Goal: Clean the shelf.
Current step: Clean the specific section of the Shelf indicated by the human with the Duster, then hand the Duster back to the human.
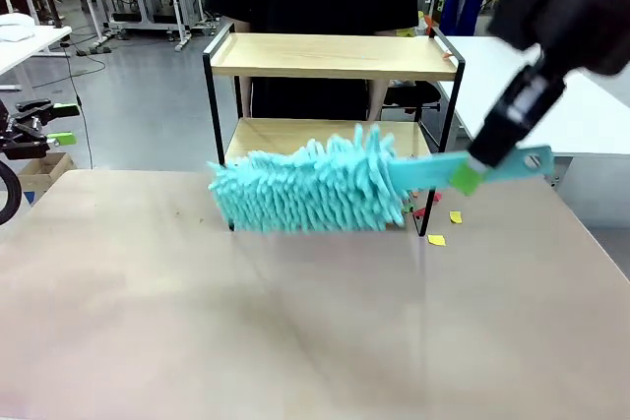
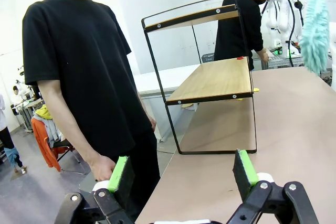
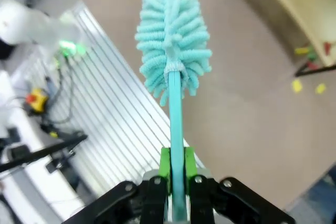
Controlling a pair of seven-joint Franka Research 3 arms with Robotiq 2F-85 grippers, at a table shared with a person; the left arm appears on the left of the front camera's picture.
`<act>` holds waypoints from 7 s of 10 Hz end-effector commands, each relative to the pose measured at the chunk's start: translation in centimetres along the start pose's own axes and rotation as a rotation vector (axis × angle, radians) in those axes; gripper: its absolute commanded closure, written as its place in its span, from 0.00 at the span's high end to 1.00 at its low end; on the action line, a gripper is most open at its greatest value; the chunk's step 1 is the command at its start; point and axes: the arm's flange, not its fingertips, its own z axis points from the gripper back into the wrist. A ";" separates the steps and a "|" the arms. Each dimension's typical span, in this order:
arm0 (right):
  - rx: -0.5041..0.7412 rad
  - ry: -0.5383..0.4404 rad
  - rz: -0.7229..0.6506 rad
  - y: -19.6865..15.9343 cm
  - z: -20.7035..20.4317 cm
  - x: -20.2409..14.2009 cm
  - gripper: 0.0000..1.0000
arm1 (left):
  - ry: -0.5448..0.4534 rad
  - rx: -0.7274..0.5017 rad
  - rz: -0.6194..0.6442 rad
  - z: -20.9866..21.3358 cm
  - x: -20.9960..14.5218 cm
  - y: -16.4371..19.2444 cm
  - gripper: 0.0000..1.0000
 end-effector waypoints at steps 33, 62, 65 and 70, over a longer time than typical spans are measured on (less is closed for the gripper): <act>0.075 -0.222 0.416 -9.2 -0.1 -6.4 0.13 | 0.138 -0.215 0.350 -4.1 14.6 -16.9 1.00; 0.120 -0.304 0.551 -11.4 -4.1 -8.0 0.13 | 0.161 -0.322 0.328 -17.9 14.9 -41.8 1.00; 0.120 -0.304 0.551 -11.4 -4.1 -8.0 0.13 | 0.153 -0.337 0.313 -22.5 17.0 -26.4 1.00; 0.194 -0.441 0.470 -14.0 -3.4 -9.4 0.13 | 0.150 -0.287 0.332 -21.9 15.2 -27.4 1.00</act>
